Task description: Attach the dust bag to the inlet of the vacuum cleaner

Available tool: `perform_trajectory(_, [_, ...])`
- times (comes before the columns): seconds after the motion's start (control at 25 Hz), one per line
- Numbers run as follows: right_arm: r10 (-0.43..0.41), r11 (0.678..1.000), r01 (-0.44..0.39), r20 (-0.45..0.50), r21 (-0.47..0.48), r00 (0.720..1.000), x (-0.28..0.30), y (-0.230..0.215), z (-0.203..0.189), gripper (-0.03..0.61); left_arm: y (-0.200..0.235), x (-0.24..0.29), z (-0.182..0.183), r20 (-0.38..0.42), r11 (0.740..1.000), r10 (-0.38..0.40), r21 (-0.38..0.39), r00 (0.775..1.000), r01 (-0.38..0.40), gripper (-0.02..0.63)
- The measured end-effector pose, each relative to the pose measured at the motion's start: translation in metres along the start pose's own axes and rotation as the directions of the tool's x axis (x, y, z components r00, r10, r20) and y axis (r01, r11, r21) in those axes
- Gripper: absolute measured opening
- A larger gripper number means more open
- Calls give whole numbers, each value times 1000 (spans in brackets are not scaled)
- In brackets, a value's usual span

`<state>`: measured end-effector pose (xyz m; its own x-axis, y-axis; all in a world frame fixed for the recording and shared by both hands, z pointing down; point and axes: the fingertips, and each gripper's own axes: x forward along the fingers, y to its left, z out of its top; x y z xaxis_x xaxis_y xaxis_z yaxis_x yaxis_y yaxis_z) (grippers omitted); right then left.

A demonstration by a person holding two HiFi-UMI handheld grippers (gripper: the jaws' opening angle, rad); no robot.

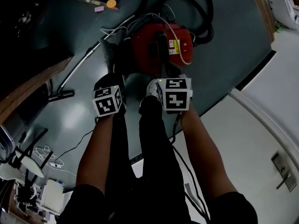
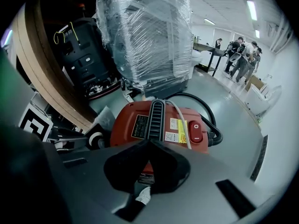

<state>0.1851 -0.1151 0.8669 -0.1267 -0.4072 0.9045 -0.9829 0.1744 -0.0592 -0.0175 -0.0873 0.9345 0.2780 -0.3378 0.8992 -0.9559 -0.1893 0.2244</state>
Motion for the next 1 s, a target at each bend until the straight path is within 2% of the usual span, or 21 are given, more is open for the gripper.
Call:
perform_trajectory(0.4, [30,998,-35,-102,-49,994,1,2,-2,-2,-16,7,-2,-42,998,-49,35,998,51,43])
perform_trajectory(0.52, [38,998,-43,-118,-42,992,2,2,-2,-2,-13,7,-4,-70,992,-100,-77,992,95,43])
perform_trajectory(0.64, [46,998,-49,-105,-30,993,3,1,3,-2,-6,5,-9,-80,965,-151,-229,985,129,44])
perform_trajectory(0.72, [53,998,-55,-106,-20,993,4,0,3,-2,-8,6,-15,-92,956,-169,-259,981,140,44])
perform_trajectory(0.84, [58,998,-61,-136,-21,989,3,1,-1,-2,-15,8,-21,-125,974,-160,-181,979,136,43])
perform_trajectory(1.0, [58,998,-62,-135,-25,989,3,1,-1,-2,-19,10,-22,-139,986,-156,-83,978,145,43])
